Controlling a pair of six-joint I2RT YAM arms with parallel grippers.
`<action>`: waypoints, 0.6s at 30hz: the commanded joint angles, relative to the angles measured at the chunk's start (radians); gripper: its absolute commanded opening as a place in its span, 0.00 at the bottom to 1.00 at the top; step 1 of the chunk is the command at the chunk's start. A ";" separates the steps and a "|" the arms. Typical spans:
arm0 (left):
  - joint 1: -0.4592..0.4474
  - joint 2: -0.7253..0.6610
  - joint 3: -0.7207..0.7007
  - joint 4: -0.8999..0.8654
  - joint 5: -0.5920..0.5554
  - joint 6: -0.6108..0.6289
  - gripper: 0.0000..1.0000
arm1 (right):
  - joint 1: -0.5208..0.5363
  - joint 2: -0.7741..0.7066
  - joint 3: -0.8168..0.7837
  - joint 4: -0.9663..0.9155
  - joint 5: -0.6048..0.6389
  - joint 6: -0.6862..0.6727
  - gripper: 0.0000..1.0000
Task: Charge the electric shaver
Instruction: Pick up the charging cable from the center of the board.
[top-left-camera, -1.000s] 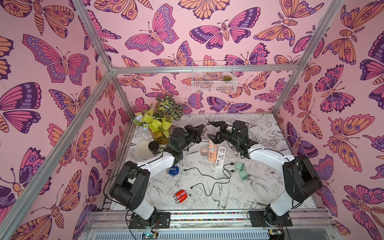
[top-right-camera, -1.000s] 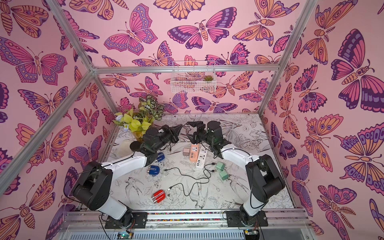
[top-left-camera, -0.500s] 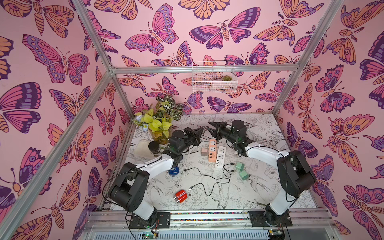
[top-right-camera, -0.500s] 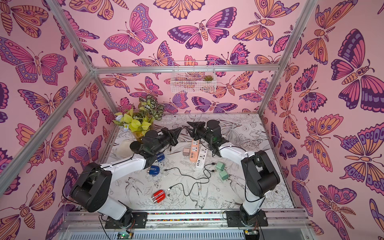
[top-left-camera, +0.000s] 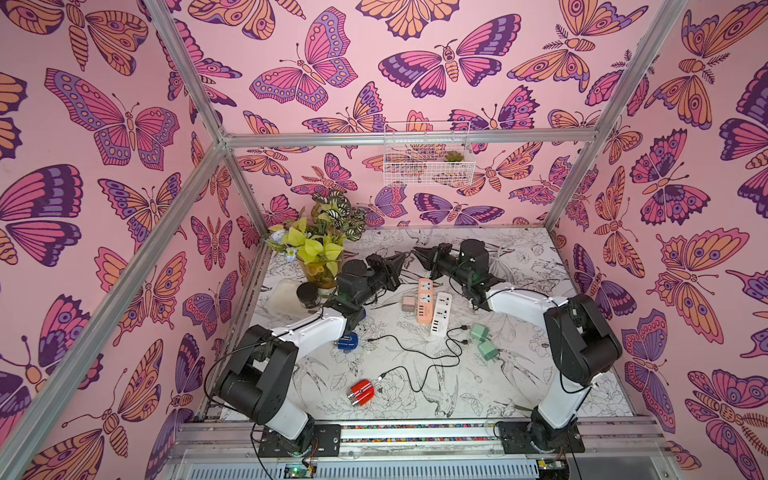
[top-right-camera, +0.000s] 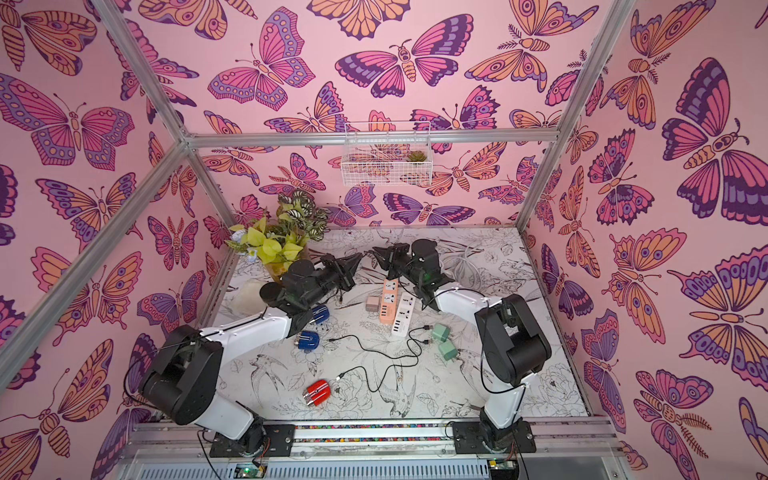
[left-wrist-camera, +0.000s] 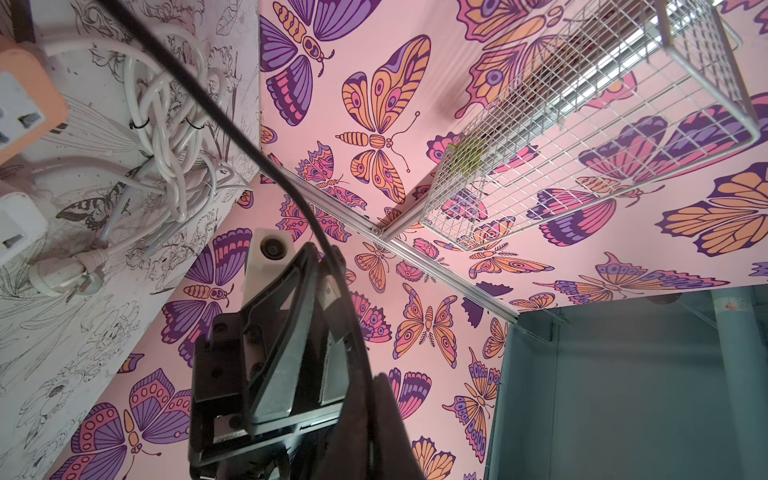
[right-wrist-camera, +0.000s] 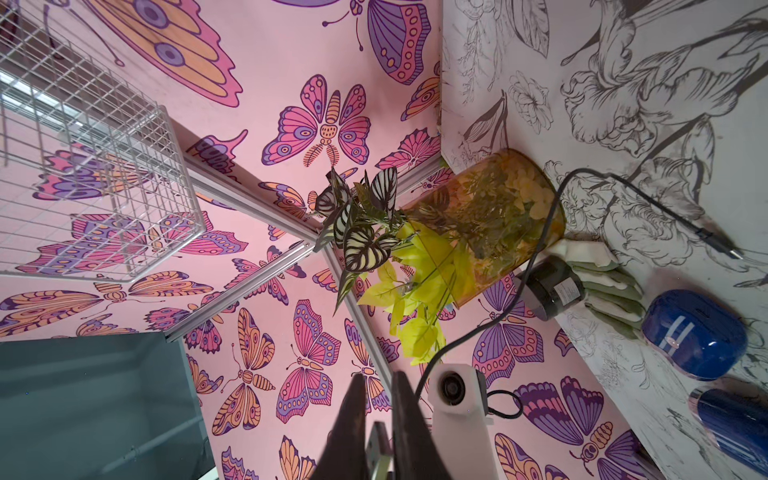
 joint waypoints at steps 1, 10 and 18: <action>0.008 -0.026 -0.012 0.016 0.018 -0.047 0.00 | -0.004 0.008 0.034 0.040 0.005 0.005 0.06; 0.022 -0.022 0.002 -0.020 0.041 -0.021 0.24 | -0.006 -0.072 -0.031 0.043 0.075 -0.022 0.00; 0.005 0.007 0.120 -0.164 0.113 0.115 0.49 | 0.040 -0.184 -0.062 -0.121 0.225 -0.147 0.00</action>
